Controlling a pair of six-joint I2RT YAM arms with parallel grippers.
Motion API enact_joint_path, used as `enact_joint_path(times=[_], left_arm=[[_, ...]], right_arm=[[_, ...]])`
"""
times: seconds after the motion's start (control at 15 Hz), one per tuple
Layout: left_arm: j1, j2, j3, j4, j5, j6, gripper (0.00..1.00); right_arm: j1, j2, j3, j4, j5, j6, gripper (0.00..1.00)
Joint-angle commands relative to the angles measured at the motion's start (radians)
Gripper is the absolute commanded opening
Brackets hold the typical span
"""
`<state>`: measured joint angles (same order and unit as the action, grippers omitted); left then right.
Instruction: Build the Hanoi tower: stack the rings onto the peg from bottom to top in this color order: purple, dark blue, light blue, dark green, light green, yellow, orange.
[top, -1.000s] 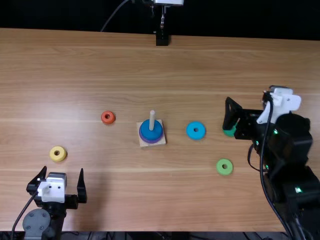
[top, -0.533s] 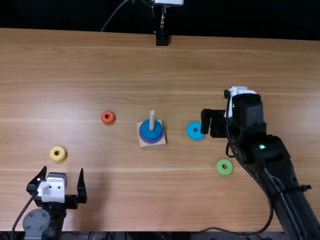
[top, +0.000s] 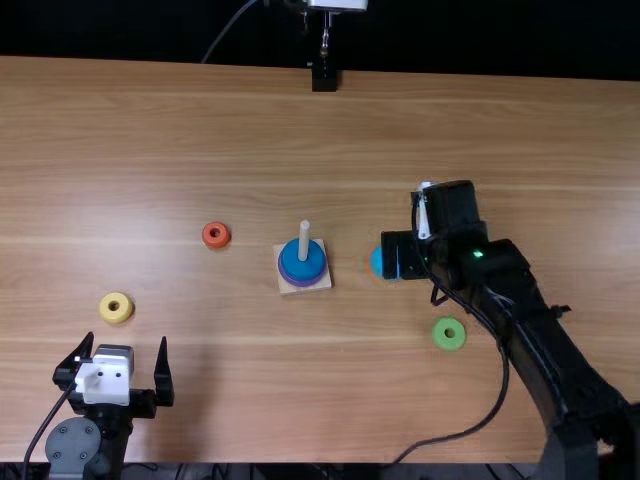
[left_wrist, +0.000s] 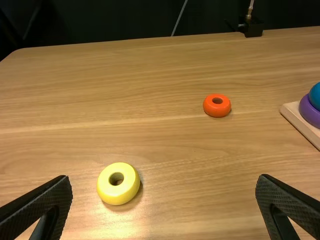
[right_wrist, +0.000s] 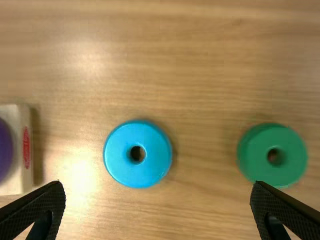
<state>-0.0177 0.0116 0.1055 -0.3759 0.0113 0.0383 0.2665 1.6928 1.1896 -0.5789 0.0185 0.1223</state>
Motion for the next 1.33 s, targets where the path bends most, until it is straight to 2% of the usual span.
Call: enact_joint_path(times=[0.0, 0.93, 1.27], left_arm=[[0.010, -0.012, -0.105, -0.066, 0.007, 0.000, 1.00], [0.010, -0.012, -0.105, -0.066, 0.009, 0.000, 1.00], [0.010, -0.012, -0.105, -0.066, 0.009, 0.000, 1.00]], right_arm=[[0.027, 0.062, 0.059, 0.003, -0.002, -0.006, 1.00], [0.068, 0.278, 0.145, -0.048, -0.002, 0.010, 1.00], [0.063, 0.306, 0.154, -0.046, 0.002, -0.001, 1.00]])
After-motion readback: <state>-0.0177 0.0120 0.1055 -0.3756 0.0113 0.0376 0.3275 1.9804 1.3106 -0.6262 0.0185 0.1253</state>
